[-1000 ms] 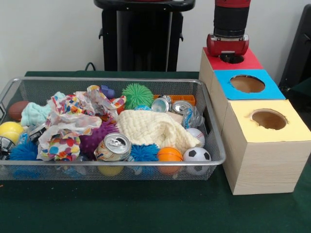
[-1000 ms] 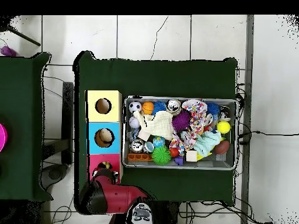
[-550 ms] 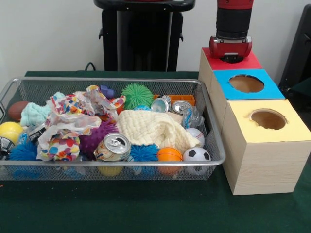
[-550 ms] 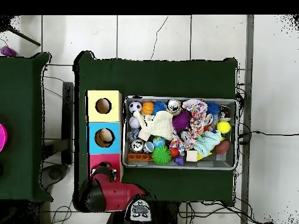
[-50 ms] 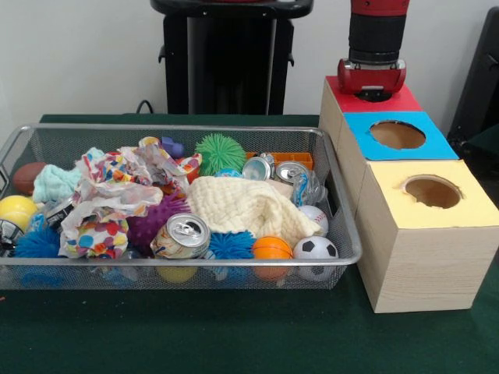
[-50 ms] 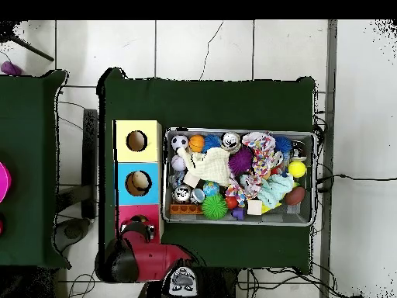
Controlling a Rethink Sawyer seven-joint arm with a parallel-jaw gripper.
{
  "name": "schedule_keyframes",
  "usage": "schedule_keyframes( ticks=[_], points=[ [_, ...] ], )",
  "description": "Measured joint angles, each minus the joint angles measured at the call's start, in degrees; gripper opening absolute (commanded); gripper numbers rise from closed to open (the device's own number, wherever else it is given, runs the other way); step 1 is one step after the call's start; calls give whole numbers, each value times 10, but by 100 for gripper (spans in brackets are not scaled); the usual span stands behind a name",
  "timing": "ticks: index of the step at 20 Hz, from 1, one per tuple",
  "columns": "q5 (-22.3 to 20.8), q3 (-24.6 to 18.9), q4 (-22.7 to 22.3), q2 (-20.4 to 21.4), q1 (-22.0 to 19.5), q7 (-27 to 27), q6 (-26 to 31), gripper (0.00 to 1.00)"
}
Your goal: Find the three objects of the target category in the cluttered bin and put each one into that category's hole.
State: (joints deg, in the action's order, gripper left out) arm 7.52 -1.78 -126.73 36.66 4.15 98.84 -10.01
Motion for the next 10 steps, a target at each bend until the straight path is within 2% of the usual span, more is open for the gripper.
schedule_keyframes(
  ticks=[10],
  points=[
    [3, 11, 4, -1, 12, 4, 1, 100]
  ],
)
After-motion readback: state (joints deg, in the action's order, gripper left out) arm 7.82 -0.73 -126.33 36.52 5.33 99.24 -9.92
